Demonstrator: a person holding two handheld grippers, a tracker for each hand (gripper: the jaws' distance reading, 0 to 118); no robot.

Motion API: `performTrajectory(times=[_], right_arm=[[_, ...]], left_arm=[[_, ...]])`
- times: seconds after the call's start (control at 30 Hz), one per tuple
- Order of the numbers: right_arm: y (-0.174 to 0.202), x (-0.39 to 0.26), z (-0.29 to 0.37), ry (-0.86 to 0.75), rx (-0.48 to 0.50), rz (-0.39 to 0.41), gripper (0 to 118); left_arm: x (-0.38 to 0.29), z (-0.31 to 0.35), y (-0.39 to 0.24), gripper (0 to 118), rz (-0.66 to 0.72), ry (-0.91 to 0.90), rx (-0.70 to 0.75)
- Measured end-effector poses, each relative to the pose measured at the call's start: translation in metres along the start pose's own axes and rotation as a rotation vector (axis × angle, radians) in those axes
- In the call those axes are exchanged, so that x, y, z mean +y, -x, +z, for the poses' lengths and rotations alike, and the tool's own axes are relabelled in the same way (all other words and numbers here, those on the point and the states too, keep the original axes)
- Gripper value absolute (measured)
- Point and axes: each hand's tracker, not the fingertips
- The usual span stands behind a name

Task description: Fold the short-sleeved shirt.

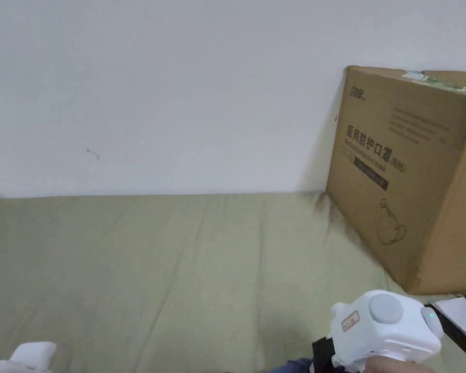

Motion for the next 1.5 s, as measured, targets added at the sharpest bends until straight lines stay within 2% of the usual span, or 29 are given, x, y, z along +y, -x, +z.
performTrajectory(times=[0.1,0.2,0.27,0.33,0.4,0.57,0.73,0.87,1.03,1.33,1.5], right_arm=[[-0.003,-0.010,0.064,-0.147,0.032,0.014,11],[0.002,-0.023,0.132,-0.258,0.089,0.008,11],[0.009,-0.030,0.177,-0.323,0.112,0.039,11],[0.014,-0.035,0.228,-0.419,0.157,0.059,11],[0.018,-0.036,0.271,-0.499,0.193,0.065,11],[0.049,-0.040,0.360,-0.656,0.159,0.116,11],[0.086,-0.022,0.417,-0.824,0.088,0.174,11],[0.110,0.005,0.442,-0.877,0.047,0.187,11],[0.144,0.048,0.450,-0.951,-0.043,0.266,11],[0.196,0.121,0.423,-1.050,-0.199,0.360,11],[0.206,0.135,0.393,-1.105,-0.249,0.391,11]], left_arm=[[0.003,0.040,0.001,2,0.062,-0.064,-0.046],[0.008,0.096,-0.007,2,0.040,-0.169,-0.055],[0.011,0.137,-0.016,2,0.050,-0.219,-0.074],[0.010,0.184,-0.027,2,0.097,-0.271,-0.149],[0.012,0.224,-0.034,2,0.078,-0.341,-0.182],[0.034,0.317,-0.054,2,0.047,-0.495,-0.232],[0.073,0.384,-0.080,2,-0.028,-0.663,-0.171],[0.107,0.413,-0.094,2,-0.019,-0.742,-0.124],[0.151,0.421,-0.101,2,-0.019,-0.835,-0.033],[0.213,0.388,-0.100,2,-0.030,-0.921,0.110],[0.225,0.357,-0.093,2,0.006,-0.940,0.134]])
